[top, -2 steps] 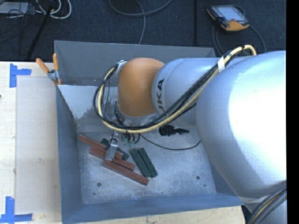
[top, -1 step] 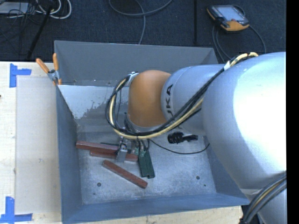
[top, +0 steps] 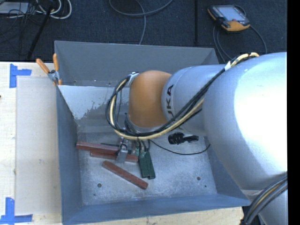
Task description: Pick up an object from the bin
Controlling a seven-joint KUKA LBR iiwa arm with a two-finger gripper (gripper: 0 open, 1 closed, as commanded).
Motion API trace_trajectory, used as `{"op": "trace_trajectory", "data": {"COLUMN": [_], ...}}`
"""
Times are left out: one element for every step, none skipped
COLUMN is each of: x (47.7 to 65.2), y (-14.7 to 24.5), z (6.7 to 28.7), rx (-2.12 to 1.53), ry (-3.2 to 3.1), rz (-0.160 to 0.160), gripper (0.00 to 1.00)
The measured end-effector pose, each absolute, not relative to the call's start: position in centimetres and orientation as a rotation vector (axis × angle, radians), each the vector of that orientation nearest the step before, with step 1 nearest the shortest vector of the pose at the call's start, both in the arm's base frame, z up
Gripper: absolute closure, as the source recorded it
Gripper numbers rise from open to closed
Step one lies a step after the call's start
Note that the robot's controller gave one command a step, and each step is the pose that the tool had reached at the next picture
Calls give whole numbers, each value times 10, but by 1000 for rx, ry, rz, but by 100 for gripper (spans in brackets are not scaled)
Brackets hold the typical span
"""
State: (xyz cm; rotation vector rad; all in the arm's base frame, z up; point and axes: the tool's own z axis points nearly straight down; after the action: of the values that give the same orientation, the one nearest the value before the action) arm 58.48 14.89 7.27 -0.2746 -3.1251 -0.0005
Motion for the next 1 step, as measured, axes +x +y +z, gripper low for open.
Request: {"op": "trace_trajectory", "data": {"x": [610], "y": [179], "z": [185], "rx": [-246], "ry": [-3133], "rz": [0], "gripper": [100]}}
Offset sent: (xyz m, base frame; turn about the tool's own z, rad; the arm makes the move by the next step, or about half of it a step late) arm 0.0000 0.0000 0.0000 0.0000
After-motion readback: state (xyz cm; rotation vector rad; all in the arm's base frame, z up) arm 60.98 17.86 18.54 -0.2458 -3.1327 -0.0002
